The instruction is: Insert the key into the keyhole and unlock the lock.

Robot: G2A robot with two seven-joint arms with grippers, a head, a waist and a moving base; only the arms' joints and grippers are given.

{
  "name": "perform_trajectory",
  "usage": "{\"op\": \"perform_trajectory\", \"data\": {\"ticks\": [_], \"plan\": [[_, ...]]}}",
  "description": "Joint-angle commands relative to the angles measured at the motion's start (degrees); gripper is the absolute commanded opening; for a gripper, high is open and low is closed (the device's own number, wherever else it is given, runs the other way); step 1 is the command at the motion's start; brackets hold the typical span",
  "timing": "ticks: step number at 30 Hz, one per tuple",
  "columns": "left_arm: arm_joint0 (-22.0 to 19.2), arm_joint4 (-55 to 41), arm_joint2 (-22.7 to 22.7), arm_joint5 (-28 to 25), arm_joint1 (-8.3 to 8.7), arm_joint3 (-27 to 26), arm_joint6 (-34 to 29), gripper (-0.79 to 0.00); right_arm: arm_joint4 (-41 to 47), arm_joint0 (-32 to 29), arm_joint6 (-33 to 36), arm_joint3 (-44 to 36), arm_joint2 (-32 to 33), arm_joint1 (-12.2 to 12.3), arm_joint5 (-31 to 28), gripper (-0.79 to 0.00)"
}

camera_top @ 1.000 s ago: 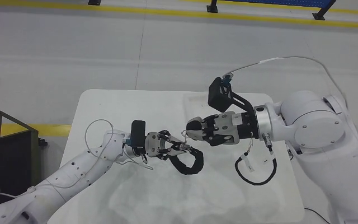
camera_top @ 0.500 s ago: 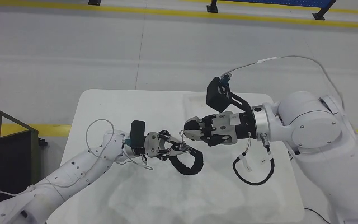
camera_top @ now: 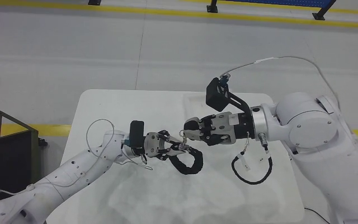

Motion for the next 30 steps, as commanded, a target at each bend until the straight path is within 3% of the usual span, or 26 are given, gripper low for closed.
{"op": "perform_trajectory", "data": {"ticks": [1,30], "plan": [[0.0,-0.5,0.1,0.3,0.02,0.1,0.3,-0.785,0.1,-0.4,-0.2,0.1,0.3,0.1,-0.1,-0.785],[-0.4,-2.3,0.1,1.0,0.17,0.8,1.0,-0.785,-1.6,-3.2,4.1,-1.2,-0.2,0.9,-0.2,-0.785]]}}
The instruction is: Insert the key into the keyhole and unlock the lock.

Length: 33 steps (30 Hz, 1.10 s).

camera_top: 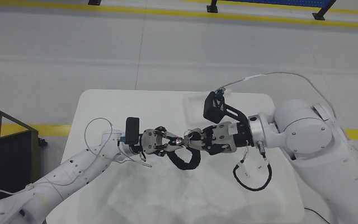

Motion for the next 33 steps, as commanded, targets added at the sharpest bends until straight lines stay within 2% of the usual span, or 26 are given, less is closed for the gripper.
{"op": "perform_trajectory", "data": {"ticks": [1,20,23,25,33], "plan": [[0.0,0.0,0.0,0.0,0.00,0.0,0.0,-0.785,-0.1,0.1,0.0,0.1,-0.4,0.0,0.0,-0.785],[0.0,0.4,0.2,-0.2,-0.18,0.1,-0.2,-0.785,-2.6,3.3,-1.0,2.5,-3.4,-0.5,3.6,-0.785],[0.0,0.3,0.1,-0.1,-0.20,0.2,-0.1,-0.785,-3.2,3.5,-0.9,2.5,-3.4,-0.5,4.4,-0.576],[0.1,0.0,0.1,0.0,-0.20,0.3,0.0,-0.785,-4.0,3.6,-0.7,2.5,-3.2,-0.4,5.2,-0.499],[0.5,-1.2,-0.4,0.1,-0.07,0.8,0.1,-0.785,-4.9,3.0,-0.5,2.8,-1.5,0.0,6.1,-0.493]]}}
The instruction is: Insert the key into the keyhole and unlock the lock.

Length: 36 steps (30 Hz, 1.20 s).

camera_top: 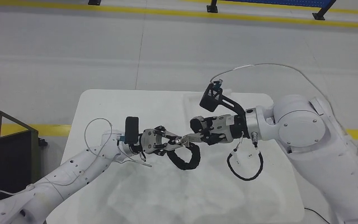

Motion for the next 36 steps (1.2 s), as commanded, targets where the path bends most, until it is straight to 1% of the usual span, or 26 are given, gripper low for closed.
{"op": "perform_trajectory", "data": {"ticks": [1,4,8,11,12,13,18,22,29,36], "plan": [[0.1,-0.4,-0.3,0.0,0.08,0.3,0.0,-0.785,0.0,-0.6,-0.1,0.0,1.2,0.2,0.0,-0.493],[0.3,-0.9,-0.8,0.1,0.21,0.6,0.1,-0.785,-0.1,-2.2,0.0,-0.3,3.7,0.8,-0.7,-0.489],[0.7,-1.1,-1.4,-0.2,0.31,0.9,-0.2,-0.785,0.0,-5.2,0.1,-1.1,7.8,1.6,-2.5,-0.505],[0.9,-1.1,-1.8,-0.6,0.30,1.3,-0.6,-0.785,3.3,-8.0,-2.0,-2.0,10.9,2.0,-5.5,-0.563],[1.0,-1.1,-1.9,-0.7,0.27,1.5,-0.7,-0.785,4.0,-8.9,-2.5,-2.0,12.0,2.1,-6.4,-0.665],[1.0,-1.0,-2.1,-0.9,0.22,1.7,-0.9,-0.785,4.6,-9.8,-2.8,-2.2,12.8,2.2,-7.0,-0.785],[1.3,-0.3,-2.7,-1.6,-0.21,2.5,-1.6,-0.785,7.9,-12.2,-3.8,-4.7,14.9,2.5,-9.3,-0.785],[1.3,0.6,-3.2,-2.2,-0.68,3.0,-2.2,-0.785,7.9,-12.4,-4.4,-7.5,14.4,2.5,-9.2,-0.785],[1.3,2.9,-3.5,-2.9,-1.61,3.1,-3.0,-0.785,6.4,-9.8,-5.8,-7.1,8.8,1.9,-4.1,-0.785],[1.4,4.1,-3.9,-3.2,-2.26,3.6,-3.2,-0.785,6.4,-6.1,-5.1,-5.6,4.8,1.3,-1.1,-0.785]]}}
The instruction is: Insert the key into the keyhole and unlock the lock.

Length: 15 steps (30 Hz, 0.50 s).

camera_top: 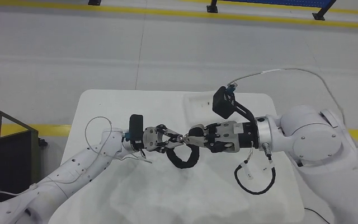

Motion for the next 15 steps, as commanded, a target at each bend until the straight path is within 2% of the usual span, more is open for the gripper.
{"op": "perform_trajectory", "data": {"ticks": [1,15], "plan": [[0.0,0.2,-0.1,0.0,-0.12,0.1,0.0,-0.785,0.1,0.7,0.5,0.3,-0.7,-0.1,0.9,-0.785],[0.1,1.5,-0.7,-0.2,-0.67,0.0,-0.2,-0.785,0.6,3.8,1.5,2.2,-4.0,-0.7,1.7,-0.785]]}}
